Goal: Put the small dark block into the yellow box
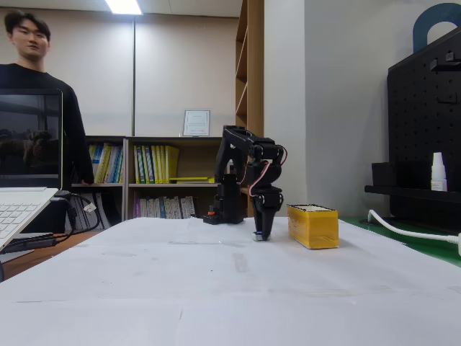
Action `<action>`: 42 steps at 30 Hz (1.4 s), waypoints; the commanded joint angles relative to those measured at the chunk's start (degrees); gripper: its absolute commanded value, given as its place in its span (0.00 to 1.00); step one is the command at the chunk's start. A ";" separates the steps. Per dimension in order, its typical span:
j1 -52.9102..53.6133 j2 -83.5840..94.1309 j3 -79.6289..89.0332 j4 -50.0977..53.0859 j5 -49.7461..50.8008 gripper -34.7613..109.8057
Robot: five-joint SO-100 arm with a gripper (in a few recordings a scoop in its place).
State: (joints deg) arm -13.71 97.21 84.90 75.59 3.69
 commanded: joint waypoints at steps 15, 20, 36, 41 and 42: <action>-0.79 -15.21 25.14 13.89 -13.71 0.24; -5.45 -14.85 37.00 20.13 -16.96 0.24; -17.23 -4.13 51.59 31.64 -26.28 0.24; -18.54 -1.05 45.88 26.10 -30.32 0.24; -18.81 -0.35 45.18 25.31 -31.20 0.24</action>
State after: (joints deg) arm -31.03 96.50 130.08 102.13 -25.14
